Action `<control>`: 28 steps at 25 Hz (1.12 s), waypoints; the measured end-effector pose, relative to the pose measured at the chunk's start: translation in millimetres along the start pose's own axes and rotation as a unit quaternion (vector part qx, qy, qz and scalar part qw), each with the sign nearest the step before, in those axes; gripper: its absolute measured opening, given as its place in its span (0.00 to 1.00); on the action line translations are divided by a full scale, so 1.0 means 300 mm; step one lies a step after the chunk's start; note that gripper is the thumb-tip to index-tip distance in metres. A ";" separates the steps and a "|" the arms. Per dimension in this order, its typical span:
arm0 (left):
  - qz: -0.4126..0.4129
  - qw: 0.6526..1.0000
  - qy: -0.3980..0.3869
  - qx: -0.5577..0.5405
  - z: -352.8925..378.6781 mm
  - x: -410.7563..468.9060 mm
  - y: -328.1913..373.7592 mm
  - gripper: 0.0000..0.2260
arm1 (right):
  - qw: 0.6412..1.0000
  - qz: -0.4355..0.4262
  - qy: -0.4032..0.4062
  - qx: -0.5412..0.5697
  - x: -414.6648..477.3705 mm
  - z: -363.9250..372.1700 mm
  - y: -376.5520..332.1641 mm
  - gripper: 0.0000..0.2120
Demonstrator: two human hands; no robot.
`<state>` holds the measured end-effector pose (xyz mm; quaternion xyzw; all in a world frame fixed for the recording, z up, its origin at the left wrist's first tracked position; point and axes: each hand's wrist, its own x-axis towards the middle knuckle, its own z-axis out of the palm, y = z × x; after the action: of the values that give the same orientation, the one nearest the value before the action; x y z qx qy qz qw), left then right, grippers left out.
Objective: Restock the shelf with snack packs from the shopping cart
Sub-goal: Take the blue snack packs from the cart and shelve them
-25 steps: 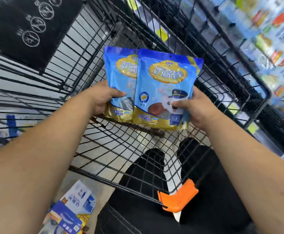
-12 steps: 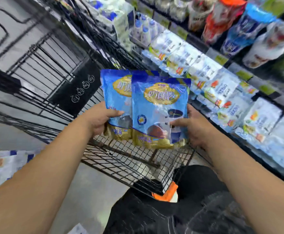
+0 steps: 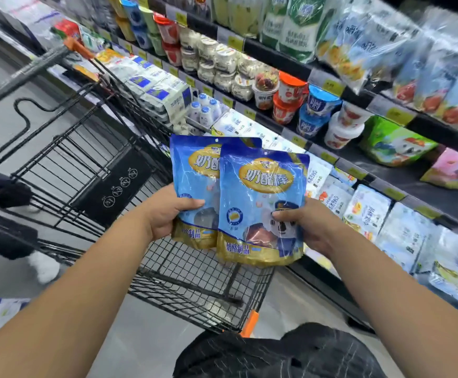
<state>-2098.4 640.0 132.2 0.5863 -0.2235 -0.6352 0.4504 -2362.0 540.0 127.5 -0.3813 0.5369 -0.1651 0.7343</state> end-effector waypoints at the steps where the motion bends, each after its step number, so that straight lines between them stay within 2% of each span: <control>1: 0.011 1.000 -0.007 0.000 0.033 0.006 0.009 0.20 | 1.000 -0.012 0.013 0.000 -0.016 -0.037 -0.016 0.18; 5: 0.035 0.999 -0.015 0.003 0.208 0.022 0.044 0.24 | 0.998 -0.047 0.030 0.004 -0.103 -0.199 -0.083 0.20; 10: 0.056 0.997 -0.040 0.027 0.490 0.039 0.127 0.28 | 0.993 -0.109 0.051 0.008 -0.245 -0.440 -0.176 0.15; 16: 0.080 0.994 -0.059 0.054 0.822 0.098 0.186 0.13 | 0.981 -0.175 0.076 0.040 -0.362 -0.736 -0.241 0.15; 19: 0.082 0.991 -0.083 0.060 0.966 0.133 0.184 0.16 | 0.977 -0.188 0.090 0.052 -0.402 -0.879 -0.231 0.16; 23: 0.078 0.989 -0.109 0.065 1.127 0.160 0.178 0.15 | 0.971 -0.200 0.108 0.071 -0.453 -1.025 -0.219 0.16; 26: 0.069 0.985 -0.141 0.068 1.203 0.181 0.180 0.21 | 0.967 -0.205 0.122 0.087 -0.494 -1.098 -0.210 0.15; 28: 0.056 0.983 -0.161 0.070 1.240 0.201 0.182 0.22 | 0.963 -0.207 0.140 0.099 -0.520 -1.138 -0.201 0.15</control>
<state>-2427.8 472.0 223.0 0.4933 -0.3695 -0.6775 0.4013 -2721.6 471.7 229.9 -0.3824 0.5246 -0.4174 0.6359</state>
